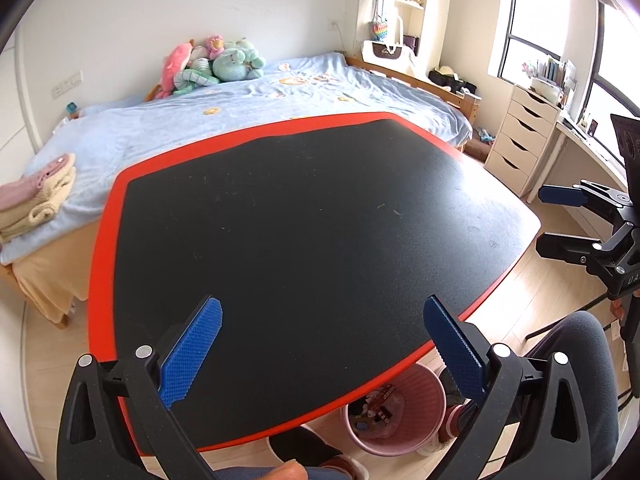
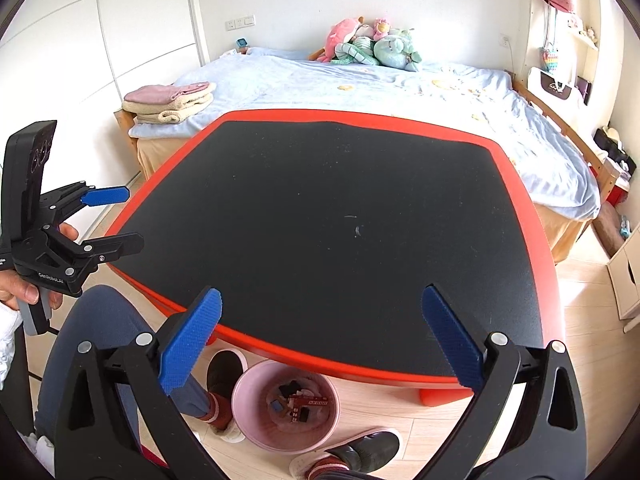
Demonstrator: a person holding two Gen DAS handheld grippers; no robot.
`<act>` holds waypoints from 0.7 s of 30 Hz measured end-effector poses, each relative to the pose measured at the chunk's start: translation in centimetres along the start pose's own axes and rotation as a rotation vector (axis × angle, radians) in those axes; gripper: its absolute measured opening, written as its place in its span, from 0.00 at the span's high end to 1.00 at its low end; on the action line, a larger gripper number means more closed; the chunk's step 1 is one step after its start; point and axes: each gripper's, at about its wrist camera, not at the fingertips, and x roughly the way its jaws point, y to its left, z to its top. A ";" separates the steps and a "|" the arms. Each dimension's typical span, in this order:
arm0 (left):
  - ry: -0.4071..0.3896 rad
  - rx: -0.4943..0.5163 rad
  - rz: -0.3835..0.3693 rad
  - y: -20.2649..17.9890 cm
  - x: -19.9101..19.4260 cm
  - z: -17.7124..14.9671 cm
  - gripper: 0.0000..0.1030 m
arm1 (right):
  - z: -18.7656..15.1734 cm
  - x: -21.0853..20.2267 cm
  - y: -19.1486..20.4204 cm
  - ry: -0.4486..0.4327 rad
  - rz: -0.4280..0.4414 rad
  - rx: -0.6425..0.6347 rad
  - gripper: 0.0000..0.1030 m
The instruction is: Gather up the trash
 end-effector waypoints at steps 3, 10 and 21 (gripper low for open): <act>0.006 -0.004 0.008 0.5 0.2 0.5 0.06 | 1.1 0.4 0.0 -0.006 0.005 -0.005 0.04; 0.013 -0.020 0.023 0.8 0.4 1.0 0.06 | 2.9 1.1 0.4 -0.011 0.024 -0.019 0.04; 0.000 -0.045 0.043 1.3 0.3 1.2 0.06 | 2.4 1.8 0.1 0.014 0.006 -0.013 0.04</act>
